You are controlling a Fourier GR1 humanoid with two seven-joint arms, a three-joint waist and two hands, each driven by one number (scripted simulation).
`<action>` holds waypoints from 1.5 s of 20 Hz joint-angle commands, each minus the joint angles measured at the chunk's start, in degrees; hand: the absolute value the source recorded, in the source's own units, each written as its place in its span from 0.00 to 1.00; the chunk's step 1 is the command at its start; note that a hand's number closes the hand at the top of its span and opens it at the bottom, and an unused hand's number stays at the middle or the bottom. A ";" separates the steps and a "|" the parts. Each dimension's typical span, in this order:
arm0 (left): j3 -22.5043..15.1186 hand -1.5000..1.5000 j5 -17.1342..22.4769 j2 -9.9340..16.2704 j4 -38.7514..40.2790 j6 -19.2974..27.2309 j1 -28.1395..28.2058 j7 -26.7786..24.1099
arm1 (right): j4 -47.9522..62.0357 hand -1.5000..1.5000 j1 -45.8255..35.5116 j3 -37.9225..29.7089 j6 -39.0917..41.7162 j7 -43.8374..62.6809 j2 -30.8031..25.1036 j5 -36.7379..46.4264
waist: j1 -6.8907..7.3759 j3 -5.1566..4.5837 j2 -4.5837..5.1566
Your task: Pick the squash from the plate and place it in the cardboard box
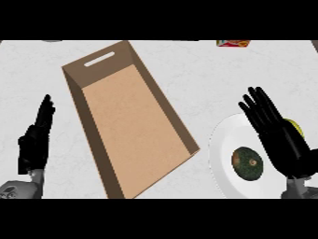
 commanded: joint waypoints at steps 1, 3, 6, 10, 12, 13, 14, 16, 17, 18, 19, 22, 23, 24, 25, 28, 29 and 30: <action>0.95 0.50 -2.09 -0.48 4.32 -0.55 -2.43 -0.13 | 1.99 0.00 -4.60 1.61 -0.42 -1.44 3.25 3.13 | -0.82 0.01 -1.35; 0.17 0.50 -1.40 3.89 -2.86 -2.71 -0.58 4.30 | 0.69 0.00 -10.04 -1.26 1.21 -4.78 1.06 3.06 | 0.01 0.07 -1.44; -2.04 0.50 -3.59 4.37 -3.19 -3.08 -0.35 4.75 | -5.77 0.00 -14.32 -3.63 4.79 -8.21 -2.25 2.65 | -0.56 0.10 -1.67; -4.46 0.50 -2.98 1.95 -5.38 -3.45 2.95 6.80 | 4.72 0.00 -4.25 -4.64 -11.66 -12.43 -1.60 21.97 | -0.62 0.15 -1.40; -1.83 0.50 -1.08 3.29 -3.16 -5.97 3.58 4.56 | 7.24 0.00 -1.40 -6.29 -9.33 -20.73 0.84 18.57 | -0.84 0.10 -1.31; -2.75 0.50 -2.07 2.94 -5.16 -5.99 0.46 9.20 | 8.04 0.00 -2.42 -8.24 -6.84 -21.44 -0.19 16.22 | -0.97 0.09 -1.37; -2.41 0.50 -1.62 3.94 -10.19 -7.13 3.63 10.75 | 7.93 0.00 -4.07 -9.09 -5.13 -22.37 -1.58 16.72 | -0.64 0.07 -1.47; -2.55 0.50 -3.35 1.19 -4.33 -6.06 3.87 5.48 | 8.83 0.00 -3.33 -7.05 -3.75 -23.62 -4.47 22.25 | -0.79 0.02 -1.38; -1.35 0.50 -1.67 3.69 -7.51 -7.37 3.15 8.69 | 6.45 0.00 -2.89 -7.36 -1.84 -21.59 -9.12 23.29 | -0.80 0.03 -1.48; -1.68 0.50 -2.14 3.77 -9.31 -6.60 4.38 9.98 | 3.13 0.00 -0.23 -3.48 -3.13 -20.13 -8.75 27.24 | -0.85 0.01 -1.62; -1.54 0.50 -1.61 3.93 -8.68 -7.41 5.39 8.24 | 3.61 0.00 -2.66 -3.66 -2.49 -16.53 -12.10 29.08 | -0.53 -0.05 -1.60; -1.87 0.50 -2.88 3.09 -8.10 -6.11 3.51 8.75 | 2.60 0.00 -2.83 -3.06 -0.17 -14.37 -19.59 35.30 | -1.12 -0.10 -1.59; -2.50 0.50 -3.12 2.58 -7.95 -6.05 4.59 8.27 | 1.97 0.00 -1.99 -4.84 4.45 -13.89 -24.13 33.49 | -1.47 -0.11 -1.66; -2.51 0.50 -3.32 1.88 -7.08 -5.76 2.92 8.62 | 1.88 0.00 -2.82 -2.96 5.84 -12.44 -24.81 34.96 | -1.34 -0.11 -1.50; -0.34 0.50 -0.79 4.32 -7.60 -8.52 5.04 7.16 | 1.77 0.00 -3.80 -2.58 8.15 -9.46 -27.53 35.68 | -0.52 -0.18 -1.57; -2.50 0.50 -3.64 1.84 -7.65 -5.67 2.82 8.63 | 0.79 0.00 -5.39 0.87 15.39 -5.14 -33.10 38.02 | -0.67 -0.18 -1.42; -1.20 0.50 -2.34 3.57 -8.82 -7.17 4.60 8.45 | -1.98 0.00 -4.20 1.01 17.51 -3.28 -34.91 37.70 | -0.79 -0.17 -1.71; -1.45 0.50 -3.72 2.86 -8.44 -5.48 3.73 9.39 | -4.79 0.00 -4.18 3.44 18.10 -0.01 -34.10 38.79 | -0.98 -0.16 -1.68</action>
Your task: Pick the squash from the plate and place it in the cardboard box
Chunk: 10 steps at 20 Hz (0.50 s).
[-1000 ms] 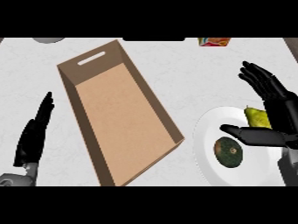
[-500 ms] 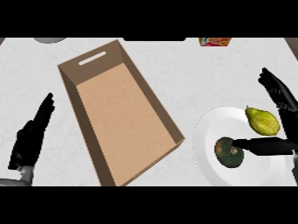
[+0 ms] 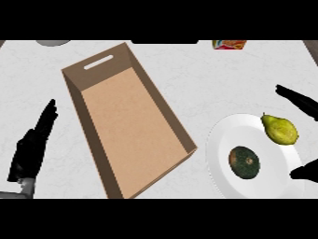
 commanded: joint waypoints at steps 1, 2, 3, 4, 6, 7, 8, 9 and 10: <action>0.07 0.50 -1.15 -0.75 1.75 0.77 -1.54 0.38 | -4.15 0.00 -0.04 3.11 9.33 6.37 -7.11 1.61 | -0.58 0.00 0.07; -0.34 0.50 0.38 -0.50 -2.39 -0.74 1.77 0.50 | -4.16 0.00 -0.58 6.23 8.58 9.11 -4.22 3.54 | 0.66 0.07 0.02; -0.46 0.50 -1.41 -1.05 -0.84 0.69 0.06 -0.09 | -7.96 0.00 -0.64 5.01 12.63 12.16 -6.47 0.28 | -0.21 0.02 -0.05; 0.23 0.50 -1.24 -1.14 1.87 -0.09 -0.90 -1.16 | -8.32 0.00 -3.12 8.00 12.03 16.14 -2.86 1.79 | 0.18 0.04 0.16; -0.50 0.50 -2.23 -1.66 -1.03 0.56 0.70 0.09 | -13.00 0.00 -0.42 11.45 10.02 21.67 1.09 4.78 | 0.09 0.09 0.03; -2.66 0.50 -4.13 -3.56 -2.73 2.59 0.20 3.65 | -16.08 0.00 -0.28 9.32 12.92 24.59 -1.05 2.41 | -0.26 0.10 -0.04; 0.94 0.50 -2.04 -0.74 -2.92 -0.67 -0.73 4.41 | -12.99 0.00 2.37 10.52 10.12 21.02 2.21 7.00 | -0.12 0.15 0.08; 0.99 0.50 -1.91 -3.12 5.46 -0.92 -1.52 -3.20 | -15.68 0.00 2.66 11.75 11.10 24.21 1.57 7.55 | -0.49 0.09 0.14; 2.50 0.50 -1.74 -1.56 2.05 -2.39 -1.39 -0.11 | -14.28 0.00 3.15 10.08 11.53 23.47 3.45 8.30 | -0.20 0.14 0.12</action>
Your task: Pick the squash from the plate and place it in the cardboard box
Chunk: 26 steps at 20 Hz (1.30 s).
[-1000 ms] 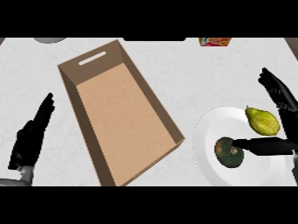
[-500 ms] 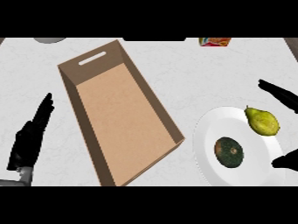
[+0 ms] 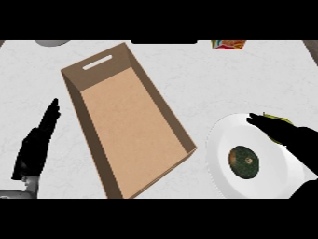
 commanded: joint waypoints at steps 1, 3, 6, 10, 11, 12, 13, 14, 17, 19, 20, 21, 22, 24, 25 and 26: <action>0.28 0.50 -1.95 -0.45 -4.10 -0.41 1.67 1.77 | -2.08 0.00 0.38 -1.10 3.08 6.03 2.96 2.13 | 0.17 0.06 0.02; 0.23 0.50 -3.10 -3.14 0.73 -0.17 0.77 -1.24 | -3.74 0.00 4.33 0.41 1.80 4.76 5.22 6.35 | -0.05 0.06 0.04; 0.91 0.50 -3.50 -2.45 -3.29 -0.70 0.12 2.74 | -5.92 0.00 6.55 2.73 0.73 7.66 7.42 11.11 | -0.11 0.07 0.01; 2.29 0.50 -4.68 -3.56 -3.00 -1.99 3.50 -0.06 | -2.41 0.00 6.82 -2.34 4.42 3.05 7.49 12.66 | 0.04 0.07 0.04; 3.65 0.50 -2.51 -2.98 -2.28 -4.63 2.28 0.18 | 0.08 0.00 2.80 -0.54 6.08 5.78 10.24 13.33 | 0.21 0.06 0.08; 0.90 0.50 -5.20 -5.19 -5.15 -1.78 2.18 4.33 | -2.98 0.00 5.24 0.28 6.21 7.43 10.27 14.02 | 0.09 0.07 0.04; 4.41 0.50 -3.25 -2.73 -2.96 -4.56 0.78 3.01 | 0.57 0.00 6.15 2.86 1.86 3.45 12.67 18.97 | 0.11 0.08 0.08; 3.34 0.50 -5.07 -5.12 -1.40 -3.03 1.99 -1.35 | 4.28 0.00 2.53 -2.92 5.52 0.53 10.63 15.55 | 0.19 0.07 0.10; 4.84 0.50 -5.28 -4.65 -3.05 -4.57 2.46 1.41 | 0.86 0.00 8.19 -1.92 3.85 -1.33 12.36 18.85 | 0.02 0.08 0.04; 5.89 0.50 -3.93 -2.60 -8.36 -7.06 3.69 4.92 | 6.42 0.00 6.36 -0.74 1.91 -3.66 14.09 21.64 | 0.24 0.09 0.04; 6.10 0.50 -5.22 -4.63 -5.03 -6.32 0.33 4.78 | 1.90 0.00 6.52 0.33 4.14 1.35 16.77 22.46 | 0.06 0.07 0.06; 5.95 0.50 -6.05 -5.39 -0.44 -5.95 0.68 0.97 | 9.49 0.00 2.46 -0.22 2.11 -2.99 17.29 23.76 | 0.20 0.07 0.12; 7.23 0.50 -4.51 -4.40 -4.73 -7.70 2.46 2.33 | 8.50 0.00 2.23 -4.08 5.52 -4.63 14.75 21.73 | 0.23 0.07 0.08; 7.45 0.50 -5.48 -5.56 -1.29 -7.23 4.95 -3.92 | 3.57 0.00 6.80 0.27 3.37 -0.66 18.54 24.97 | 0.12 0.06 0.06; 6.40 0.50 -7.39 -6.75 -2.04 -6.47 1.53 -0.38 | 4.77 0.00 2.88 -1.12 6.70 1.14 19.97 24.10 | 0.15 0.06 0.08; 7.63 0.50 -5.73 -4.69 -7.08 -8.28 4.10 2.85 | 9.73 0.00 2.01 -5.08 5.99 -5.45 16.90 22.68 | 0.30 0.08 0.07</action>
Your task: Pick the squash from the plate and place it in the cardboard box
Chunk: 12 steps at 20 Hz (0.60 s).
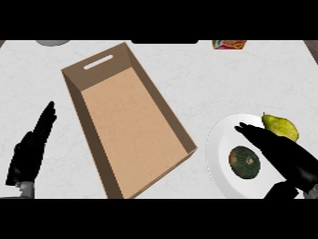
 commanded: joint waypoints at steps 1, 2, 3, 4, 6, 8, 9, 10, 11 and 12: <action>0.03 0.50 -2.69 -2.93 5.56 1.09 0.09 -6.24 | -0.81 0.00 1.91 0.07 -0.71 -0.58 2.87 2.63 | -0.17 -0.01 0.01; -0.59 0.50 -2.52 -2.37 -2.40 0.05 -0.30 2.43 | 3.27 0.00 1.64 -1.62 -1.72 -5.35 1.41 3.91 | -0.05 0.01 -0.01; 0.98 0.50 -2.30 -2.65 2.60 -0.55 -2.41 0.18 | 2.08 0.00 1.76 -0.50 0.03 -3.94 2.45 5.01 | -0.12 0.00 0.01; 2.00 0.50 -2.19 -1.32 0.74 -1.45 -0.01 -1.02 | -3.34 0.00 3.35 -0.12 1.40 0.75 4.58 4.18 | -0.12 -0.01 -0.03; 0.30 0.50 -3.54 -4.27 3.64 0.35 -3.66 0.37 | -1.99 0.00 -1.78 -0.79 4.49 3.38 6.34 3.23 | -0.11 -0.02 0.02; 1.48 0.50 -2.36 -2.36 -4.17 -2.60 0.98 3.02 | -5.21 0.00 4.71 -1.06 2.55 0.56 5.80 4.84 | -0.11 0.00 -0.05; 1.59 0.50 -3.49 -4.26 0.59 -1.13 0.48 -2.02 | 2.06 0.00 -0.01 -0.62 1.30 -1.60 7.00 7.36 | 0.01 0.00 0.01; 2.21 0.50 -2.81 -3.48 3.36 -1.97 -2.50 -1.94 | 7.38 0.00 1.03 1.86 -4.58 -4.06 8.55 10.23 | -0.01 0.01 0.06; 2.35 0.50 -3.83 -4.12 2.16 -2.41 -1.41 -1.02 | 4.05 0.00 0.55 -2.11 0.33 -5.01 6.81 8.31 | -0.06 0.00 0.01; 3.86 0.50 -2.71 -2.82 2.42 -3.78 -2.89 -0.27 | 6.21 0.00 0.91 -0.74 -1.38 -5.92 7.53 9.83 | -0.05 0.00 0.02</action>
